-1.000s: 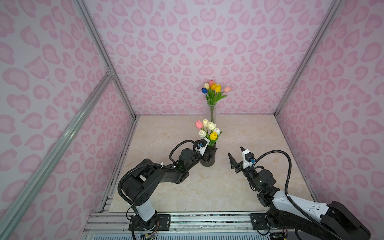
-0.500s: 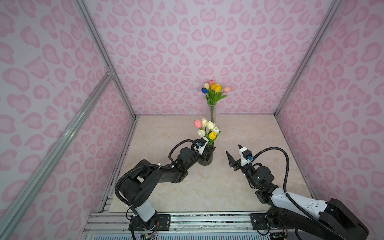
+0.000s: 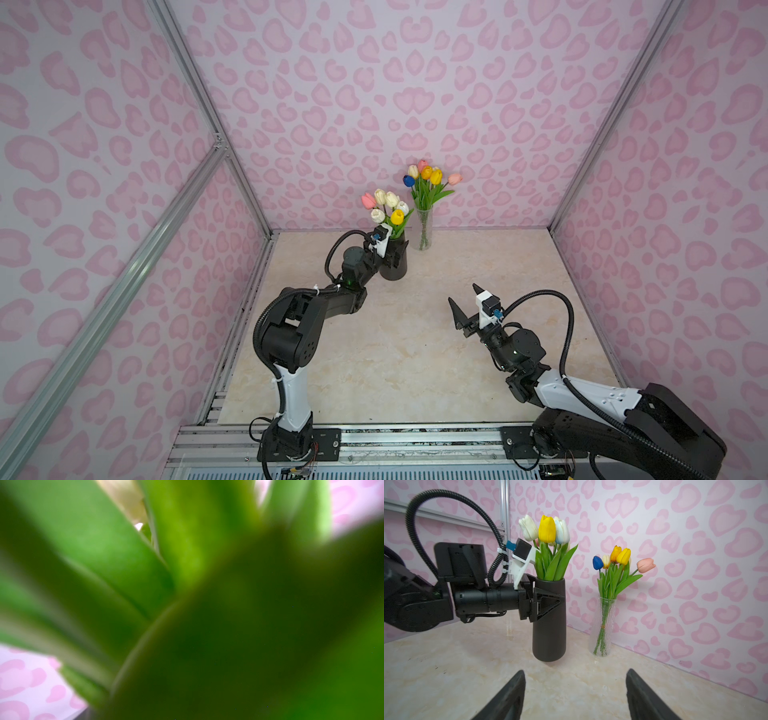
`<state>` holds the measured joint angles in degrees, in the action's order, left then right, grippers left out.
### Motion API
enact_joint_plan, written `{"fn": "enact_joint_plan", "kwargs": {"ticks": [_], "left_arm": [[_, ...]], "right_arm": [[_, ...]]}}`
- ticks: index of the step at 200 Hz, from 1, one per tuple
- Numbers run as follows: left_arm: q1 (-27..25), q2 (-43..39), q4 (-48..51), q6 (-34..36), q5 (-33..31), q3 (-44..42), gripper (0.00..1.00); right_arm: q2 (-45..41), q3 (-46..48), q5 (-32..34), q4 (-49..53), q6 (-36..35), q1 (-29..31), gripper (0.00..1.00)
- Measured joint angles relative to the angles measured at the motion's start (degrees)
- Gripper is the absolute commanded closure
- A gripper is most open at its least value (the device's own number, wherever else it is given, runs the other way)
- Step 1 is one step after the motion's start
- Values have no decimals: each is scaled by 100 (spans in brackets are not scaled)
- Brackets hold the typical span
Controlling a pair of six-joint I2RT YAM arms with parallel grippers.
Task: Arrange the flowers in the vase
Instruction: 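Carry the dark grey vase with the left gripper beside the glass vase, then set the dark grey vase down and open the left gripper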
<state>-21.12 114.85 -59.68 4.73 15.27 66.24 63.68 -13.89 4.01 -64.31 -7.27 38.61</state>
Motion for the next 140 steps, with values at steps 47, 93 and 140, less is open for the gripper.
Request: {"fn": "enact_joint_plan", "kwargs": {"ticks": [47, 93, 140], "left_arm": [[387, 1108, 361, -76, 142, 1521, 73], [568, 1888, 973, -138, 297, 2732, 73], [590, 2538, 1731, -22, 518, 3893, 71]], "right_arm": [[-756, 63, 20, 361, -76, -7, 25], [-1502, 116, 199, 1025, -197, -17, 25], [-1989, 273, 310, 1460, -197, -37, 25]]}}
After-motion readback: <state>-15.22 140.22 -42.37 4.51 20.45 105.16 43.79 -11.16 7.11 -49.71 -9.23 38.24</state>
